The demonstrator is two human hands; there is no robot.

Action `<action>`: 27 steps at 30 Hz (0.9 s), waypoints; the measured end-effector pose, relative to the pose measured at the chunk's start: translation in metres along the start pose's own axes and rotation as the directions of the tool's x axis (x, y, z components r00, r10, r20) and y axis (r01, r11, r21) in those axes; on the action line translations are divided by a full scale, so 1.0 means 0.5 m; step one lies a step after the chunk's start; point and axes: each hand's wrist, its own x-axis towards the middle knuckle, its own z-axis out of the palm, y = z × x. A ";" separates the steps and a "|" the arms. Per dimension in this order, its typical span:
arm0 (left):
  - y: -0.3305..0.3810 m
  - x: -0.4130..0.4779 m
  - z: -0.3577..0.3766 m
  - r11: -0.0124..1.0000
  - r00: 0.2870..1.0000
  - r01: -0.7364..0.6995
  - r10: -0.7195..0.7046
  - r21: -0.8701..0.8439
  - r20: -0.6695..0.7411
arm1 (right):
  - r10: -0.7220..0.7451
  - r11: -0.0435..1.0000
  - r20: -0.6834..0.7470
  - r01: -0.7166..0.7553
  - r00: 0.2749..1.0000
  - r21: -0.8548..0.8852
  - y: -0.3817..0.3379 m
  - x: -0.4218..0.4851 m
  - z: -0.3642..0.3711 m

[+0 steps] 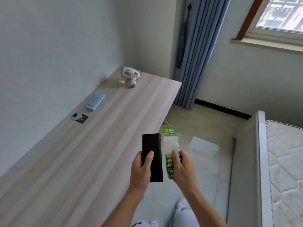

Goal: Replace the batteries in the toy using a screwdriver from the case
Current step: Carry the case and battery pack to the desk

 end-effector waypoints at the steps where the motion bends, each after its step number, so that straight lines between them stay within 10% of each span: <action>1: 0.001 0.021 0.005 1.000 1.000 0.000 0.000 0.000 -0.015 | 0.002 1.000 0.002 -0.002 1.000 -0.016 -0.002 0.024 0.004; 15: 0.088 0.377 0.109 0.998 0.929 0.054 -0.041 0.026 -0.367 | -0.068 0.992 0.253 0.093 0.965 -0.090 -0.128 0.487 0.063; 27: 0.120 0.508 0.106 0.992 0.708 0.078 -0.126 -0.100 -0.695 | -0.054 0.940 0.642 0.256 0.765 -0.227 -0.206 0.683 0.201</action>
